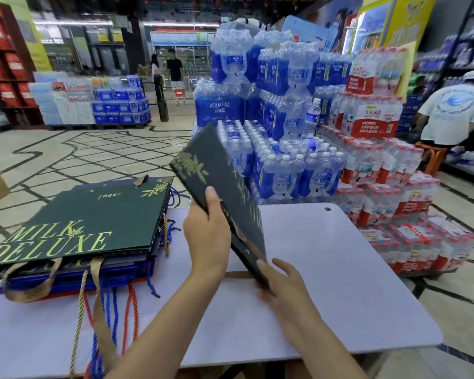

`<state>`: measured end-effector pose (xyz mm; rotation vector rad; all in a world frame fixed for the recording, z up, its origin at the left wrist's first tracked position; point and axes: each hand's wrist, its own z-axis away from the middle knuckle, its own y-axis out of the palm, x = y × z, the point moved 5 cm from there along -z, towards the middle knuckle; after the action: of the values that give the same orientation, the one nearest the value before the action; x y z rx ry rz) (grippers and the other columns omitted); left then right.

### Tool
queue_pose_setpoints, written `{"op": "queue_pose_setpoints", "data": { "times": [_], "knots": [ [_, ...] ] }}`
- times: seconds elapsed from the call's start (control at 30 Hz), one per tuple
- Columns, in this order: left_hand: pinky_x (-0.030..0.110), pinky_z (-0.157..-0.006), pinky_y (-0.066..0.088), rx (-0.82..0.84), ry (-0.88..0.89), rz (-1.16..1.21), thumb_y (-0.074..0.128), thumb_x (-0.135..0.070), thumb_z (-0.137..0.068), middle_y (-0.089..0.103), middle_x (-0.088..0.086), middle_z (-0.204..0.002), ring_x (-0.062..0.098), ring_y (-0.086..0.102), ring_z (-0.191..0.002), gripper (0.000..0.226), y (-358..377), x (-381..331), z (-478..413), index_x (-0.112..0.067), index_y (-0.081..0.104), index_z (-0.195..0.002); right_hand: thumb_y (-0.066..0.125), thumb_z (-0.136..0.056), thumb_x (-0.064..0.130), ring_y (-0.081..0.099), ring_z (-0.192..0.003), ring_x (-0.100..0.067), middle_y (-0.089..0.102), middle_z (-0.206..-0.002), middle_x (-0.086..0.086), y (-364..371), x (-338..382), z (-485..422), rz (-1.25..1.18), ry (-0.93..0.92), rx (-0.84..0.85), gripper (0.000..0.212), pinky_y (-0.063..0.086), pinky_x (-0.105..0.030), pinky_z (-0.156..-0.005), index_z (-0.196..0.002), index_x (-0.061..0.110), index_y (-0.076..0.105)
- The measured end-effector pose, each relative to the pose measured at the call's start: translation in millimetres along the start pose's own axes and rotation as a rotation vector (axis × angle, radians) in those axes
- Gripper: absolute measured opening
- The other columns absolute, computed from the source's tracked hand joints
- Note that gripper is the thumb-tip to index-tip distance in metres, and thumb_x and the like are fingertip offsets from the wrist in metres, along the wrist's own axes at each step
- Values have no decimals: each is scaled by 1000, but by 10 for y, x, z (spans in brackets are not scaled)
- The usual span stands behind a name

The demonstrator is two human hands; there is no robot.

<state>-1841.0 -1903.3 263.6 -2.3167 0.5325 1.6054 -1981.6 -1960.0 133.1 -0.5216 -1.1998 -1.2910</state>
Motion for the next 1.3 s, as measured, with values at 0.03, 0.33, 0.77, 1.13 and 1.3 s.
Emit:
{"op": "queue_pose_setpoints", "data": {
  "times": [0.03, 0.33, 0.77, 1.13, 1.3],
  "knots": [
    [12, -64, 40, -19, -48, 68, 42, -36, -102, 59, -17, -75, -7, 57, -71, 31, -36, 88, 31, -26, 53, -75, 76, -83, 20, 63, -77, -18, 68, -105, -8, -77, 17, -38, -25, -20, -44, 48, 47, -30, -60, -125, 14, 53],
    [32, -53, 58, -39, -565, 373, 66, -10, -89, 68, 7, -101, 23, 68, -82, 21, -453, 1121, 186, -11, 61, -110, 69, -85, -1, 58, -75, -16, 71, -95, -10, -621, 369, -238, 287, -250, -189, 17, 44, -26, -64, -90, 14, 73],
    [27, -49, 27, 357, 202, -1291, 67, -32, -85, 60, 5, -87, 31, 63, -71, 22, -590, 906, 267, -15, 56, -93, 73, -84, 19, 61, -102, -15, 68, -103, 12, -589, 461, -272, 1308, -752, -172, 6, 44, -40, -94, -81, 25, 74],
    [31, -76, 40, 801, 431, -1121, 45, -49, -97, 59, -6, -109, 16, 49, -109, 34, 500, 1013, 197, -24, 61, -113, 43, -94, 46, 59, -66, -9, 69, -77, 18, -322, 570, -585, 1479, -1042, 129, 29, 42, -23, -62, -96, 36, 70],
    [33, -68, 40, 852, 346, -874, 32, -56, -98, 58, -4, -79, 19, 54, -84, 46, 494, 1056, 186, -20, 50, -75, 61, -94, 35, 64, -79, -3, 71, -90, 22, -346, 559, -640, 1388, -942, 171, 12, 52, -27, -75, -102, 38, 69]
  ]
}}
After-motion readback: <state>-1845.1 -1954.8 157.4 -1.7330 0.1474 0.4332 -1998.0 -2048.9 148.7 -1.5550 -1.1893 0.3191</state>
